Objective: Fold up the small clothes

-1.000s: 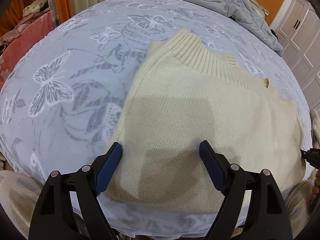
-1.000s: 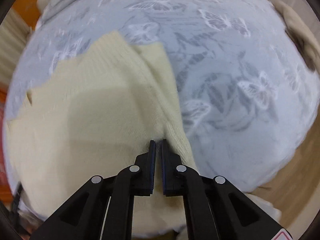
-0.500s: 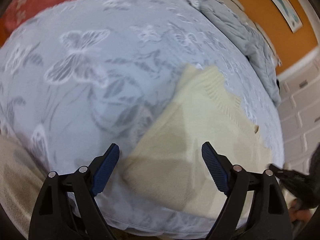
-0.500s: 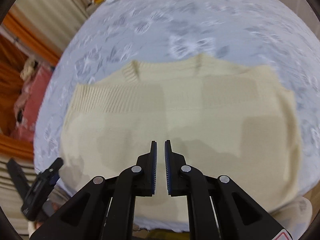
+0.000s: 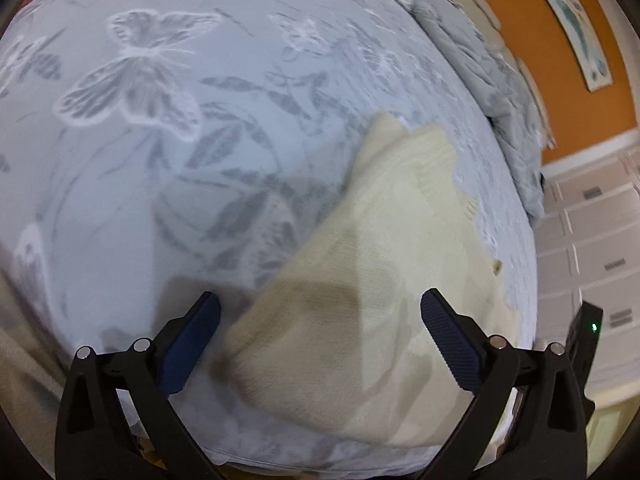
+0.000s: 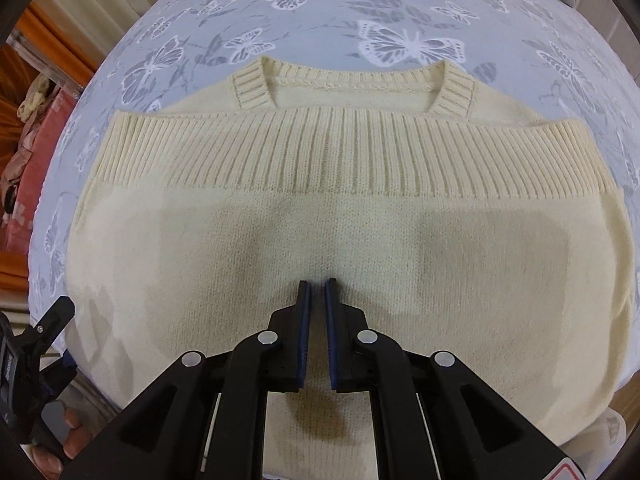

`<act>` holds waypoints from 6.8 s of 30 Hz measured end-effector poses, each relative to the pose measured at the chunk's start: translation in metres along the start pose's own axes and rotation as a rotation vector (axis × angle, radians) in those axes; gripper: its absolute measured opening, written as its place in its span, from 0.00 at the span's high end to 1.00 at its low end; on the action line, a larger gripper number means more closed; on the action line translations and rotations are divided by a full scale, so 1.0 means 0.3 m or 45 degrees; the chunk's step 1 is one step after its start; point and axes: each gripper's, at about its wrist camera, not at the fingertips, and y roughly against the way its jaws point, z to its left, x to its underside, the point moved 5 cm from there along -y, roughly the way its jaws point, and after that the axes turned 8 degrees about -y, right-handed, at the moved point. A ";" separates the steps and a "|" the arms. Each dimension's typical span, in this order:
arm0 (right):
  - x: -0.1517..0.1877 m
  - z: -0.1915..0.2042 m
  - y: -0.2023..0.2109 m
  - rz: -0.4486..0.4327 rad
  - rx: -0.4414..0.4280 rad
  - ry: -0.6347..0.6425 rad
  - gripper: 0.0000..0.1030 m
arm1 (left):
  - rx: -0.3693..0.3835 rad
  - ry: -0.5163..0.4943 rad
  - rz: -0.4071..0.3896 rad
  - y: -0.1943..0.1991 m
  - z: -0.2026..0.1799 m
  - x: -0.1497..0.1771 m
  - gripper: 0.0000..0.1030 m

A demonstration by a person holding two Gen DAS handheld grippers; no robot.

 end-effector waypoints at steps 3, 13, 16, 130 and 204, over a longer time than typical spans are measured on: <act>-0.026 0.020 -0.009 -0.006 0.001 0.010 0.96 | 0.049 -0.027 0.020 -0.006 -0.010 0.003 0.47; -0.022 0.010 -0.016 -0.024 -0.051 -0.026 0.92 | 0.150 -0.084 -0.032 0.072 -0.122 -0.025 0.82; -0.028 0.001 0.015 0.004 -0.137 -0.107 0.84 | 0.178 -0.215 -0.076 0.137 -0.297 -0.046 0.84; 0.182 -0.773 0.332 -0.063 -0.285 -0.460 0.73 | -0.224 -0.957 0.401 -0.152 -0.726 0.581 0.75; -0.008 -0.737 0.339 -0.166 -0.184 -0.348 0.90 | -0.359 -1.117 0.321 -0.223 -0.982 0.482 0.20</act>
